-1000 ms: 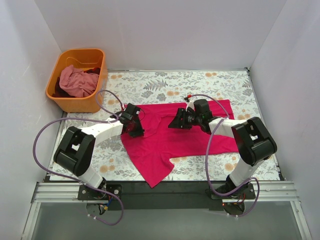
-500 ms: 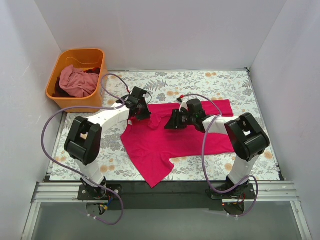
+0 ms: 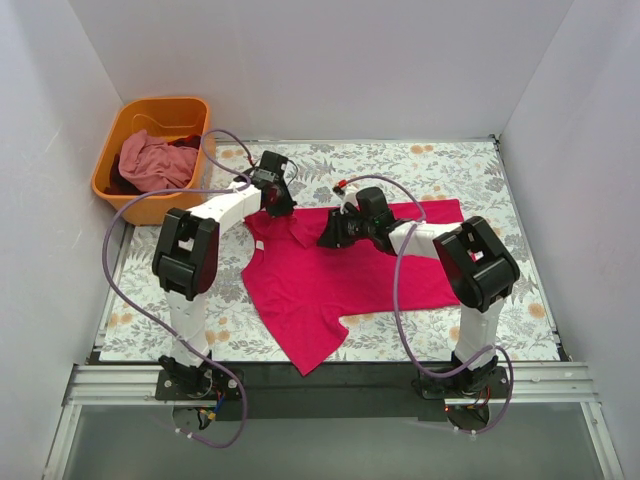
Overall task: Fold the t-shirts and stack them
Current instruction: Fold the tshirt
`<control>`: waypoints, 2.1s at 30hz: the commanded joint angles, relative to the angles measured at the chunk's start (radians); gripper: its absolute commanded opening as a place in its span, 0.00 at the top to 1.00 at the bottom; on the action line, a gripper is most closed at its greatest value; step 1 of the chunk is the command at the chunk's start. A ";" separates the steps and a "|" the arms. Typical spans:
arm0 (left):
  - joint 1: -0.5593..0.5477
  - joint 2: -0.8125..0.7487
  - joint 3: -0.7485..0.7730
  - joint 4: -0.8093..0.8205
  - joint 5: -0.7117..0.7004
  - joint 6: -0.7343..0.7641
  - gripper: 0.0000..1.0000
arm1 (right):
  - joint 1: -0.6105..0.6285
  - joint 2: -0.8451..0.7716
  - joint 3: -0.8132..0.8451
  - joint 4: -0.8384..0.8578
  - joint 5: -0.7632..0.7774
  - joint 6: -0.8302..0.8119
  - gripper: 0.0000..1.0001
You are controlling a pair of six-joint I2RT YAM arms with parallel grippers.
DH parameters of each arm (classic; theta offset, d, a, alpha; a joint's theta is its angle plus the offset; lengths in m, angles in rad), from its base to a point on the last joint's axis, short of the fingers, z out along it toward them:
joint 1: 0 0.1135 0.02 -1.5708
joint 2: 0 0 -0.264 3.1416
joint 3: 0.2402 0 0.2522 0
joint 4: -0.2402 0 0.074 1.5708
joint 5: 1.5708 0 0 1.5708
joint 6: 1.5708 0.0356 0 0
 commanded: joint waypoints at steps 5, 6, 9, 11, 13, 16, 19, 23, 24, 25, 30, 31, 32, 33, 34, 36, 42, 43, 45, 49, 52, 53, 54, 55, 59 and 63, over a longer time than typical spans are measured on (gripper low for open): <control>0.017 0.047 0.101 0.000 -0.009 0.029 1.00 | 0.062 0.055 0.103 0.028 0.064 -0.101 0.62; 0.017 0.059 0.109 0.000 -0.011 0.034 1.00 | 0.068 0.061 0.110 0.019 0.072 -0.114 0.62; 0.022 0.079 0.126 0.000 -0.011 0.037 1.00 | 0.083 0.076 0.129 0.003 0.112 -0.141 0.62; 0.023 0.085 0.132 0.000 -0.006 0.037 1.00 | 0.091 0.087 0.140 -0.006 0.140 -0.149 0.62; 0.023 0.087 0.132 0.000 -0.003 0.037 1.00 | 0.094 0.099 0.149 -0.012 0.164 -0.157 0.62; 0.023 0.088 0.126 0.003 -0.003 0.038 1.00 | 0.099 0.118 0.172 -0.023 0.184 -0.164 0.62; 0.023 0.088 0.121 0.003 -0.001 0.038 1.00 | 0.102 0.139 0.200 -0.035 0.196 -0.170 0.62; 0.025 0.096 0.121 0.006 -0.015 0.038 1.00 | 0.108 0.161 0.222 -0.046 0.204 -0.173 0.62; 0.029 0.097 0.126 0.006 -0.017 0.038 1.00 | 0.109 0.164 0.225 -0.047 0.204 -0.172 0.62; 0.031 0.097 0.132 0.006 -0.017 0.038 1.00 | 0.111 0.167 0.228 -0.048 0.204 -0.173 0.62; 0.039 0.107 0.147 0.006 -0.021 0.043 1.00 | 0.117 0.169 0.251 -0.054 0.204 -0.180 0.61; 0.040 0.108 0.150 0.004 -0.023 0.043 1.00 | 0.117 0.173 0.254 -0.055 0.207 -0.183 0.61; 0.039 0.110 0.152 0.006 -0.023 0.043 1.00 | 0.119 0.176 0.260 -0.058 0.209 -0.184 0.61; 0.040 0.113 0.152 0.004 -0.023 0.046 1.00 | 0.120 0.179 0.266 -0.066 0.210 -0.187 0.60; 0.039 0.114 0.152 0.004 -0.023 0.044 1.00 | 0.122 0.188 0.269 -0.069 0.210 -0.189 0.60; 0.039 0.117 0.150 0.004 -0.020 0.043 1.00 | 0.123 0.196 0.280 -0.080 0.210 -0.190 0.60; 0.039 0.119 0.147 0.004 -0.014 0.037 1.00 | 0.131 0.224 0.283 -0.109 0.264 -0.190 0.60; 0.039 0.120 0.147 0.004 -0.015 0.038 1.00 | 0.131 0.228 0.281 -0.112 0.272 -0.189 0.60; 0.039 0.119 0.146 0.004 -0.015 0.037 1.00 | 0.131 0.228 0.283 -0.118 0.285 -0.189 0.70; 0.039 0.108 0.137 0.003 -0.018 0.038 1.00 | 0.131 0.216 0.280 -0.127 0.292 -0.192 0.86; 0.040 0.084 0.118 0.000 -0.024 0.038 1.00 | 0.131 0.190 0.269 -0.132 0.287 -0.201 0.92; 0.039 0.078 0.114 -0.003 -0.027 0.037 1.00 | 0.131 0.181 0.260 -0.132 0.284 -0.206 0.96; 0.039 0.061 0.109 -0.008 -0.027 0.034 1.00 | 0.131 0.172 0.257 -0.138 0.281 -0.212 0.98; 0.040 0.052 0.098 -0.013 -0.026 0.032 1.00 | 0.131 0.150 0.255 -0.141 0.269 -0.218 0.99; 0.040 -0.011 0.055 -0.048 -0.017 0.015 1.00 | 0.129 0.094 0.238 -0.176 0.232 -0.242 0.99; 0.040 -0.085 -0.018 -0.074 0.006 -0.003 1.00 | 0.131 0.052 0.226 -0.230 0.184 -0.275 0.99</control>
